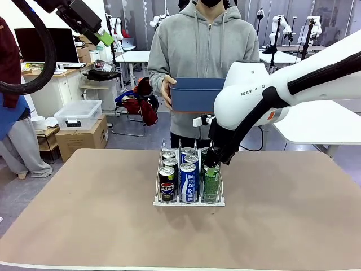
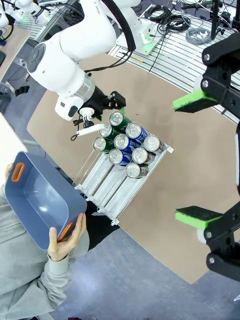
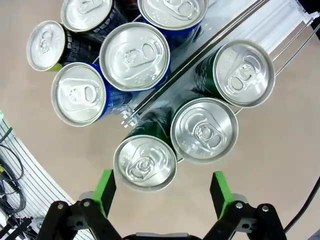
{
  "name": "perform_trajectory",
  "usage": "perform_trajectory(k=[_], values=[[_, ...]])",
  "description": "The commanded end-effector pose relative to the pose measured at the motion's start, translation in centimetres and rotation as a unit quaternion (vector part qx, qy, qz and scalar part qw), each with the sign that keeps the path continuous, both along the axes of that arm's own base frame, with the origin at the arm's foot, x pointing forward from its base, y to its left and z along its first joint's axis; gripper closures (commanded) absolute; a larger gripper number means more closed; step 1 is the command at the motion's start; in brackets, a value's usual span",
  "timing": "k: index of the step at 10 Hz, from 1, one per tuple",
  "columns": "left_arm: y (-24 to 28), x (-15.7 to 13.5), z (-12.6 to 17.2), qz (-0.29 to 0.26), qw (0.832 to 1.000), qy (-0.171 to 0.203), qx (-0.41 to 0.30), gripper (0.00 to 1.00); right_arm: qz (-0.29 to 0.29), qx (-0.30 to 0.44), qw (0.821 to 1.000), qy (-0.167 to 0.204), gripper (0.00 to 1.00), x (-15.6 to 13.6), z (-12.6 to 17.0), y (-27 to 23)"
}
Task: Fill the beverage cans into the dispenser.
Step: Place the picked Sprite in the line of the Automatic Can Dispenser with the same cans.
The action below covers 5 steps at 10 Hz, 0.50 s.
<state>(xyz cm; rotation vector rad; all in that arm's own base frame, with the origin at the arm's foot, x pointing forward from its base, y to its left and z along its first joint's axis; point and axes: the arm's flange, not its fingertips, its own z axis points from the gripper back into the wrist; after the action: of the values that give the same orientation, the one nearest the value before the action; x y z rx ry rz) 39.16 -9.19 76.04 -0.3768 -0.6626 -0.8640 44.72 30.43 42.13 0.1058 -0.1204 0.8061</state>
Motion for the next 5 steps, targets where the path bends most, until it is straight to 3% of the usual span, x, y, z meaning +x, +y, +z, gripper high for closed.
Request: perform_trajectory(k=[1,2,5], values=[[0.2,-0.1,-0.1,0.0,1.0,0.001,-0.001,0.0,-0.007,0.029,1.0,0.005,0.0,-1.6,0.8,-0.8],[0.2,-0.1,-0.1,0.0,1.0,0.001,-0.001,0.0,0.0,0.0,1.0,0.0,0.0,0.0,0.0,0.0],[0.2,-0.1,-0.1,0.0,1.0,0.001,-0.001,0.0,0.0,0.0,1.0,0.0,0.0,0.0,0.0,0.0]])
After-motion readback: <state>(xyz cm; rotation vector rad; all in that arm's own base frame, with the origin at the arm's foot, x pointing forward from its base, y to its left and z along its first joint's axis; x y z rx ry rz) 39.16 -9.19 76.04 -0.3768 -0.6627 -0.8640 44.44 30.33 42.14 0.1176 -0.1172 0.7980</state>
